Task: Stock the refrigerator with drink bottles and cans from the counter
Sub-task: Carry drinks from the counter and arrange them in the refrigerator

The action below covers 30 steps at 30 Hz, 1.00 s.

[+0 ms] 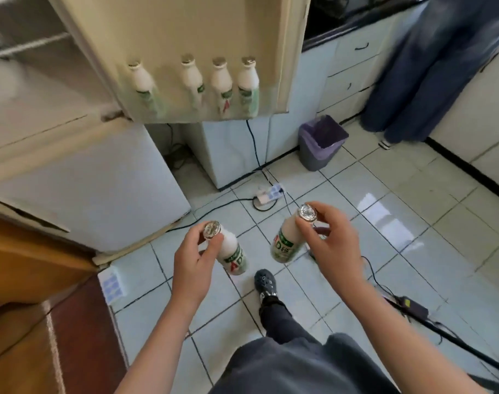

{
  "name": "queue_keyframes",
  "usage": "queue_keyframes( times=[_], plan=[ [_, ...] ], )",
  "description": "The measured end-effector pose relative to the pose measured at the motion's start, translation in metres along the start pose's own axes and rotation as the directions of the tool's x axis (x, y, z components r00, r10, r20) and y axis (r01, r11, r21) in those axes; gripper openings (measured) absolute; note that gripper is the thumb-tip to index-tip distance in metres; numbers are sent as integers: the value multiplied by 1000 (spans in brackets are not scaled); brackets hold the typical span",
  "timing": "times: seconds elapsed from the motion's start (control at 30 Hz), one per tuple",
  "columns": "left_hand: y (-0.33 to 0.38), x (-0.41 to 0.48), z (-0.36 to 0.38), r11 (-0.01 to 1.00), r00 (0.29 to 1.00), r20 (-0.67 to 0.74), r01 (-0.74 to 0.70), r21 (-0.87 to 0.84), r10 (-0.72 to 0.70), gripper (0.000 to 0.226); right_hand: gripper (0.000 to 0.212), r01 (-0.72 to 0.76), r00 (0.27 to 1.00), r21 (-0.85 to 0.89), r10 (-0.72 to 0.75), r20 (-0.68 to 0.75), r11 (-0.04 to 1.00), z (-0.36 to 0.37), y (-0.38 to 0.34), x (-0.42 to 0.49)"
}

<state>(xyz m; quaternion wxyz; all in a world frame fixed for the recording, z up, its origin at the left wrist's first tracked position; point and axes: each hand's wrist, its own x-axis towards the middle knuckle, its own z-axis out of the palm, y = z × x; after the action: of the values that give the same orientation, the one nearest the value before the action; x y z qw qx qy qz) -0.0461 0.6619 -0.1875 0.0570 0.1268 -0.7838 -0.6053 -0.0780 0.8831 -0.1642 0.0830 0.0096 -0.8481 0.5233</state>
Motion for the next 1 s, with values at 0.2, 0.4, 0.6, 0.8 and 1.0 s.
queue_keyframes(
  times=[0.2, 0.4, 0.6, 0.8, 1.0],
  plan=[
    [30, 104, -20, 1000, 981, -195, -4, 12, 6, 13, 27, 128, 981, 73, -137, 137, 989, 54, -25, 128],
    [58, 181, -42, 998, 934, -351, -62, 17, 64, 23, 22, 259, 940, 139, -282, 193, 956, 100, -62, 233],
    [82, 224, -67, 993, 917, -382, -117, 20, 116, 16, 22, 302, 948, 216, -316, 34, 928, 134, -92, 280],
    [109, 288, -90, 970, 922, -312, -243, -2, 230, 19, 27, 305, 946, 195, -272, -178, 932, 151, -114, 312],
    [132, 360, -104, 939, 912, -237, -344, 5, 335, 19, 34, 286, 932, 127, -245, -267, 950, 159, -130, 347]
  ],
)
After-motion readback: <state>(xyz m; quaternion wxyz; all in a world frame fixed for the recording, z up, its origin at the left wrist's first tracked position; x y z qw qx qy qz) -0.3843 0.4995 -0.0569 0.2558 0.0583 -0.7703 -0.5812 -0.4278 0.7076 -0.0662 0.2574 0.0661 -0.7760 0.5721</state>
